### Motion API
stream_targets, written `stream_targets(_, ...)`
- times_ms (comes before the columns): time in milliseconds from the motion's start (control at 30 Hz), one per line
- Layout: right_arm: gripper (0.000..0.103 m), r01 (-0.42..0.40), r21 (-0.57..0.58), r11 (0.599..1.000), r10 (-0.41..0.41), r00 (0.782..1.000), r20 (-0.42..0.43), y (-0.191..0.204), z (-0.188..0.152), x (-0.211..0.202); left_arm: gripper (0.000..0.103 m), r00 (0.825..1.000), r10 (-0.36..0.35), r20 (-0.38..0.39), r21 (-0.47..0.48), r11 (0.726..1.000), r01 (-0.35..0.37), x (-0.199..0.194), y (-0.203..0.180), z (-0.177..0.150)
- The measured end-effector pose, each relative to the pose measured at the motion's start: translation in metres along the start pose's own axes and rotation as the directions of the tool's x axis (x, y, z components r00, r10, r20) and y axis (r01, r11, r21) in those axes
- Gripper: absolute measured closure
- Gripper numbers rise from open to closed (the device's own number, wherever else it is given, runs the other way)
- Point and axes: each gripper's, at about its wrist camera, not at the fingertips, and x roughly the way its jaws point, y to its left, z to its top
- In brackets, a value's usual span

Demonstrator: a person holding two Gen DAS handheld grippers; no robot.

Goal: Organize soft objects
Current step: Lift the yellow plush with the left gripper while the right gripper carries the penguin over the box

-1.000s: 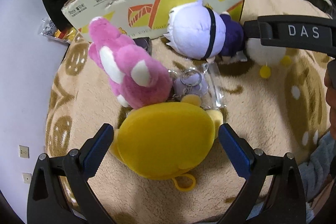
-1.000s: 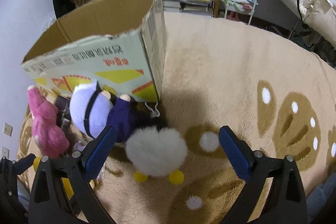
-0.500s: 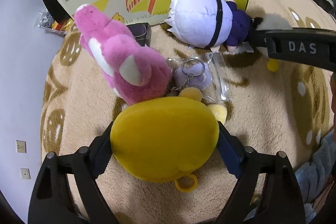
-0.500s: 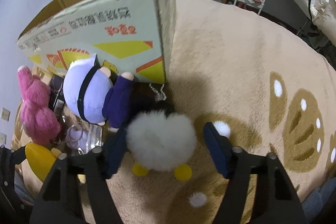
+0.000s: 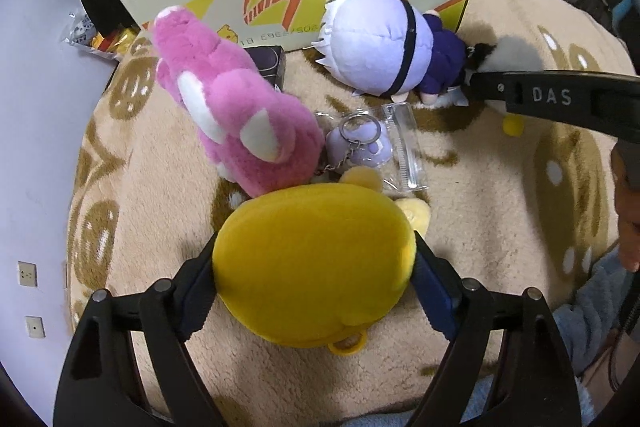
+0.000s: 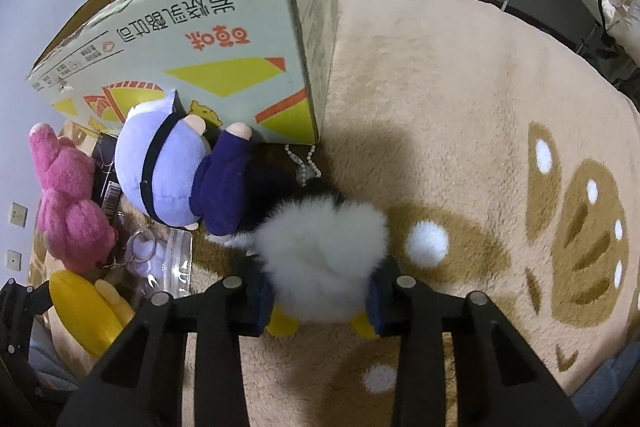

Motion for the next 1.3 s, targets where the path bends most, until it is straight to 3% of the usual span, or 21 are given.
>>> stream_targets(400,0.065,-0.048,0.013,0.999,0.047,0.996,0.078,0.005,-0.010,-0.037,0.019,0.993,0.055,0.100,-0.049,0.998,-0.050,-0.039,0.018,-0.006)
stream_targets(667,0.065,-0.084,0.031,0.996,0.079,0.986,0.148,0.010,-0.018,-0.070,0.019,0.970,0.086,0.225,-0.104,0.993,-0.064,-0.077,0.035,-0.005)
stream_targets(933,0.065,-0.062,-0.004,0.998,0.061,0.957,0.284,0.019,-0.021,-0.106,0.019,0.929,0.138,0.343,-0.121,0.987,-0.102,-0.104,0.043,0.001)
stream_targets(1300,0.065,-0.079,-0.069,0.995,0.102,0.880,0.464,0.026,-0.018,-0.149,0.019,0.858,0.155,0.490,-0.149,0.984,-0.092,-0.140,0.060,0.014)
